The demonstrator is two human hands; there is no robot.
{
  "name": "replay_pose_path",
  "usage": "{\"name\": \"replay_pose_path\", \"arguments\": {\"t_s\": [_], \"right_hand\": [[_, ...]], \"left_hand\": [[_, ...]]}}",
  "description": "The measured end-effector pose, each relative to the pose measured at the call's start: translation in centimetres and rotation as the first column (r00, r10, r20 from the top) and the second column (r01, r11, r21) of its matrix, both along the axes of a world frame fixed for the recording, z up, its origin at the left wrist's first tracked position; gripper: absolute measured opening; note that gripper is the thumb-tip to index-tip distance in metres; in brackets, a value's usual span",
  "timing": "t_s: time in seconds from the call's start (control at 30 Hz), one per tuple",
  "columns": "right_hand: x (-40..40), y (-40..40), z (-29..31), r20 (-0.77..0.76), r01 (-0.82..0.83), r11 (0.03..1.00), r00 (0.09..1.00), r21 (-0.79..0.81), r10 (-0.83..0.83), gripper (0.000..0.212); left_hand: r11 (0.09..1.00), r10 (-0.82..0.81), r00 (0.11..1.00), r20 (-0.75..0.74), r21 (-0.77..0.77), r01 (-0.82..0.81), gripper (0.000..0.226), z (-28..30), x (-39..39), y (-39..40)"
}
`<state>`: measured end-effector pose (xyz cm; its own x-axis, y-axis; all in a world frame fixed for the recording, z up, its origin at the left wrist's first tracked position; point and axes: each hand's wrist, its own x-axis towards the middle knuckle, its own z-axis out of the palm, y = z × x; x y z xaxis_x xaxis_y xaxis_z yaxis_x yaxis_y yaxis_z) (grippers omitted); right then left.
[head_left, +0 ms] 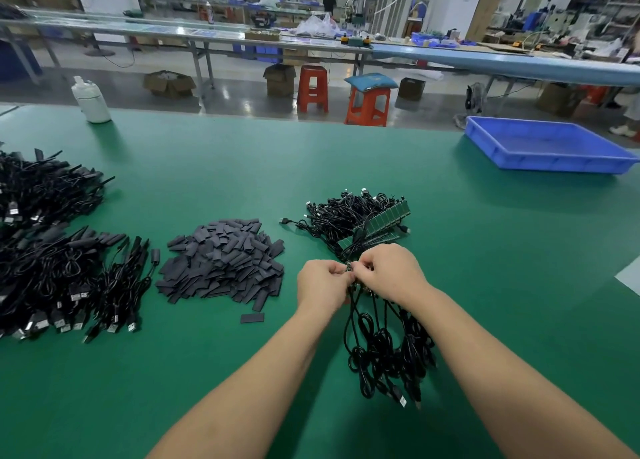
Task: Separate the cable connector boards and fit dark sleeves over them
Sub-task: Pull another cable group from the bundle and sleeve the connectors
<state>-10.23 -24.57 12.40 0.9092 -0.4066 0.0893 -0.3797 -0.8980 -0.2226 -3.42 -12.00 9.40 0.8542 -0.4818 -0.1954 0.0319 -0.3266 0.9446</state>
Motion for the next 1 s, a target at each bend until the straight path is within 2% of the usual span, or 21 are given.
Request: {"name": "replay_pose_path", "arguments": {"t_s": [0.1, 0.2, 0.37, 0.5, 0.6, 0.83, 1.0], "right_hand": [[-0.4, -0.6, 0.1, 0.006, -0.068, 0.991, 0.998, 0.111, 0.068, 0.034], [-1.0, -1.8, 1.0, -0.034, -0.115, 0.981, 0.992, 0.158, 0.122, 0.024], [-1.3, -3.3, 1.6, -0.037, -0.158, 0.97, 0.985, 0.186, 0.167, 0.029], [-1.0, -3.5, 1.2, -0.071, -0.191, 0.96, 0.975, 0.204, 0.209, 0.031], [-0.8, -4.1, 1.2, -0.133, -0.189, 0.958, 0.966, 0.215, 0.221, 0.03], [1.4, -3.4, -1.0, -0.371, -0.163, 0.978, 0.906, 0.132, 0.201, 0.03], [3.2, -2.8, -4.2, -0.337, -0.036, 0.995, 0.939, 0.096, 0.067, 0.026]], "left_hand": [[1.0, 0.005, 1.0, -0.012, -0.021, -0.005, 0.012, -0.3, 0.5, 0.2], [0.986, 0.052, 0.991, -0.124, -0.149, -0.071, 0.008, -0.8, 2.3, 1.7], [0.884, 0.226, 0.927, -0.3, -0.336, -0.325, 0.008, 0.1, 6.2, 5.4], [0.814, 0.275, 0.9, -0.339, -0.416, -0.406, 0.015, 2.8, 7.8, 8.4], [0.756, 0.217, 0.913, -0.346, -0.532, -0.381, 0.013, 5.9, 8.0, 10.2], [0.796, 0.113, 0.98, -0.165, -0.575, -0.189, 0.007, 10.2, 5.8, 11.0], [0.807, 0.087, 0.985, -0.146, -0.569, -0.156, 0.008, 10.3, 4.9, 10.3]]}}
